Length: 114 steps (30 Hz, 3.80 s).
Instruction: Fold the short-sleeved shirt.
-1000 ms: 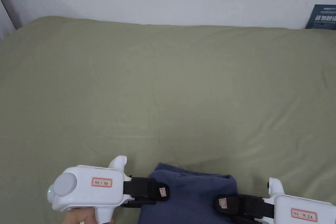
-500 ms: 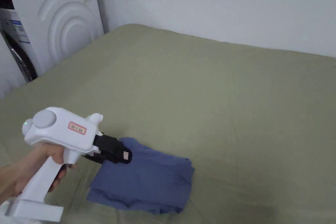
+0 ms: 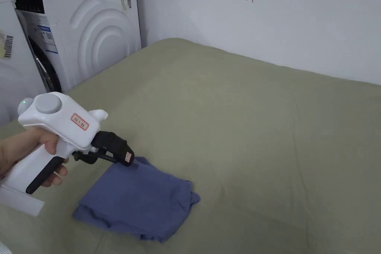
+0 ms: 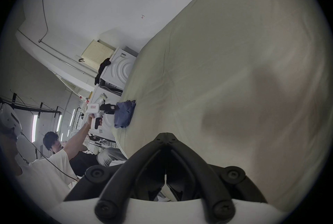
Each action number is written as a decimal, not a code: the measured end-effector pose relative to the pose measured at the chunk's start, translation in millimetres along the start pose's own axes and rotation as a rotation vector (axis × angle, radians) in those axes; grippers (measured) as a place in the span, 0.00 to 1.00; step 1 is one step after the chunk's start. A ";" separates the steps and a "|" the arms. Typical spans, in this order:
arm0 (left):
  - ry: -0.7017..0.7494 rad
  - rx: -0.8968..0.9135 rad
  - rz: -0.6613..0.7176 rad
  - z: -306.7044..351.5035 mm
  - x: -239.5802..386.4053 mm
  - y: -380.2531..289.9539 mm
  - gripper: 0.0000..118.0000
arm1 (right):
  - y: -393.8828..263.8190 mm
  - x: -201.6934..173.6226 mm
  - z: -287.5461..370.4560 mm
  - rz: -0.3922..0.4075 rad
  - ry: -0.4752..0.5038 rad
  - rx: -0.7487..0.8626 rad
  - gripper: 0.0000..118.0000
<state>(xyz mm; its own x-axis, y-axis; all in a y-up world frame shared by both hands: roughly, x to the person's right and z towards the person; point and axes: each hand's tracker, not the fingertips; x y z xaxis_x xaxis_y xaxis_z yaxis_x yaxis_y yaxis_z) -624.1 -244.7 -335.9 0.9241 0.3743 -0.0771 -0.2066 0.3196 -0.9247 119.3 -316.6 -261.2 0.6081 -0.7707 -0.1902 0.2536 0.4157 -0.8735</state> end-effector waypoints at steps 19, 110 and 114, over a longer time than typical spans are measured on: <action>-0.047 0.650 -0.245 11.4 332.5 -150.8 0.00 | 24.6 -125.1 91.3 0.531 -0.397 0.478 0.02; 0.256 0.973 -0.367 50.6 490.5 -209.8 1.00 | 2.9 -194.9 152.5 0.728 -0.642 0.829 1.00; 0.260 0.987 -0.358 52.7 491.3 -209.4 1.00 | 3.5 -194.2 152.4 0.727 -0.642 0.827 1.00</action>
<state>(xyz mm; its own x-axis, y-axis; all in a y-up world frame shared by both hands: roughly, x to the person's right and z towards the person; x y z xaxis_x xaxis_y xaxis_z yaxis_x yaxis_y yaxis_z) -143.8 -81.8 -160.5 0.9982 -0.0385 -0.0462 0.0280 0.9773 -0.2100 116.8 -91.9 -158.9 0.9979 0.0353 -0.0538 -0.0394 0.9962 -0.0771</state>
